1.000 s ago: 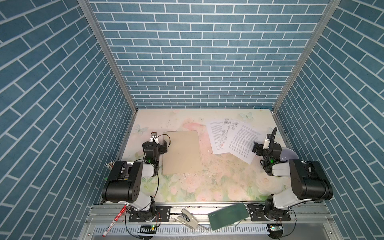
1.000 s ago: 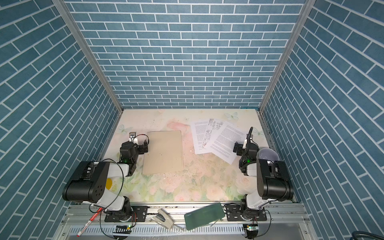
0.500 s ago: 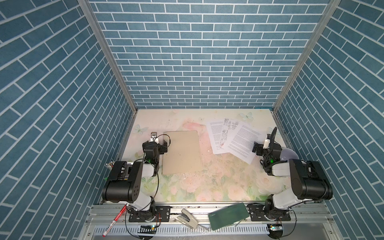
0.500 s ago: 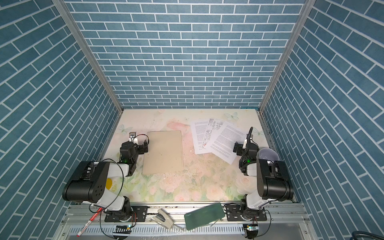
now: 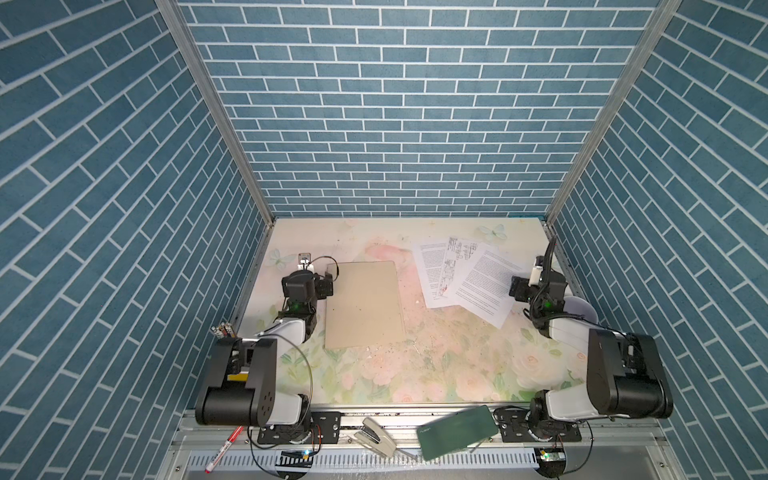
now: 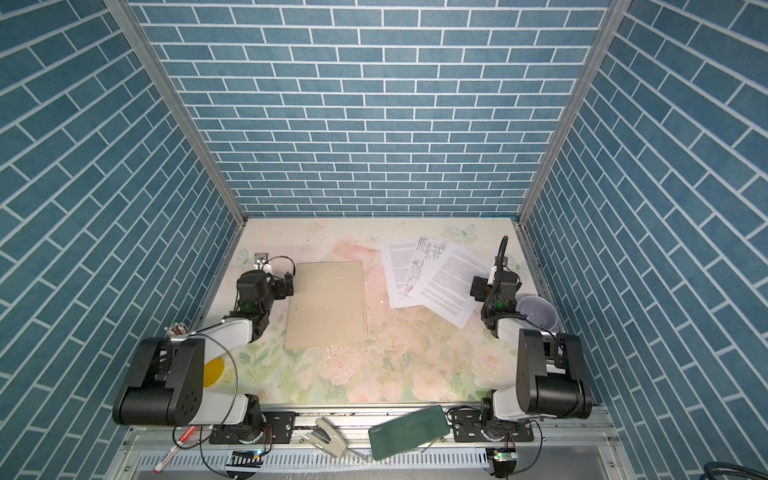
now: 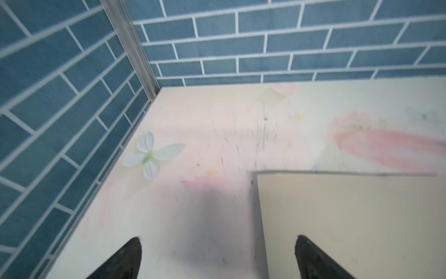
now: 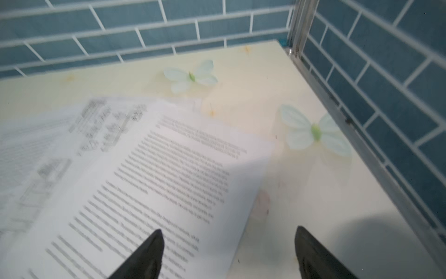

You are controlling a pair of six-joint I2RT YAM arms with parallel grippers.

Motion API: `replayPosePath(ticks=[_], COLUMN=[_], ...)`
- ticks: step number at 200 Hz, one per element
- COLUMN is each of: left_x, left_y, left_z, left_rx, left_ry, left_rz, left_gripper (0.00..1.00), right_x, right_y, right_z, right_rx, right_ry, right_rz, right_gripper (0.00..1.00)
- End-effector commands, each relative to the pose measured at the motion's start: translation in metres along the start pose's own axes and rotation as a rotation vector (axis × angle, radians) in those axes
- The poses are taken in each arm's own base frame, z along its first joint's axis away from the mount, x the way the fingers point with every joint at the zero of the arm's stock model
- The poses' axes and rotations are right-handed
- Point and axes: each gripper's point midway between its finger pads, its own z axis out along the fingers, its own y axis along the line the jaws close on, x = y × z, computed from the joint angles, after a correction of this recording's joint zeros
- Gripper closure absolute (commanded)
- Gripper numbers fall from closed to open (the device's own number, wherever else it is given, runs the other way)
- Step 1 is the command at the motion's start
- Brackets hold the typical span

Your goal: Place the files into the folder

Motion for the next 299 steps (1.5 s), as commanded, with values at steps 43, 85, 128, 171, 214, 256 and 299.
replayPosePath(ticks=[43,85,128,171,214,256,299], left_x=[0.037,0.094,0.133,0.146,0.147,0.143,0.145], left_y=[-0.010,-0.023,-0.035,-0.051,-0.070,-0.088,-0.101], left_z=[-0.064,-0.094,-0.104,-0.098,-0.086,-0.073,-0.063], left_rx=[-0.025,-0.044,-0.021,0.044,0.104,0.152,0.179], left_ry=[0.299,0.434,0.482,0.529,0.553,0.580,0.594], left_rz=[-0.239,-0.281,-0.317,-0.296,-0.286,-0.284,-0.288], left_gripper=[0.00,0.00,0.00,0.00,0.00,0.00,0.00], right_x=[-0.017,0.017,0.068,0.092,0.115,0.126,0.144], right_y=[0.105,0.214,0.271,0.323,0.356,0.371,0.371], right_z=[-0.037,-0.048,-0.050,-0.057,-0.041,-0.028,-0.019], right_rx=[-0.405,-0.606,-0.647,-0.710,-0.705,-0.705,-0.675], right_ry=[0.200,0.387,0.532,0.612,0.705,0.775,0.822], right_rz=[0.486,0.476,0.439,0.390,0.362,0.319,0.288], right_gripper=[0.32,0.34,0.36,0.37,0.40,0.43,0.44])
